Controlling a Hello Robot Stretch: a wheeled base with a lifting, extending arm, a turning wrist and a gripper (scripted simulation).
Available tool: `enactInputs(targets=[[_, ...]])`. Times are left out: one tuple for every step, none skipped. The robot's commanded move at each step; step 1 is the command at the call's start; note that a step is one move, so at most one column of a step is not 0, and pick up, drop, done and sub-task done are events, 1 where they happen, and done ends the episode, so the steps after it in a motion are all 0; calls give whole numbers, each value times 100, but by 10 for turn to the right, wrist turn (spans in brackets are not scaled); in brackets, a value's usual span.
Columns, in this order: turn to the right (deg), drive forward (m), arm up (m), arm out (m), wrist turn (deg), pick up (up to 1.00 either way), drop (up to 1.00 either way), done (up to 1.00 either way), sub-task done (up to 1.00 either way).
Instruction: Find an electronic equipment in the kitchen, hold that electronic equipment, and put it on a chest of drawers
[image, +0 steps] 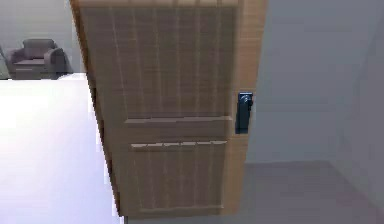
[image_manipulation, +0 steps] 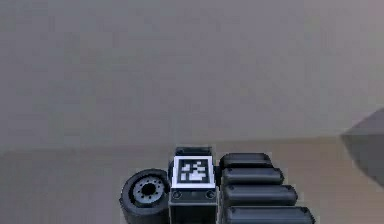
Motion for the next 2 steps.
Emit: enactInputs(targets=[[450,0,0,0,0,0,0,0,0],[60,0,0,0,0,0,0,0,0]])
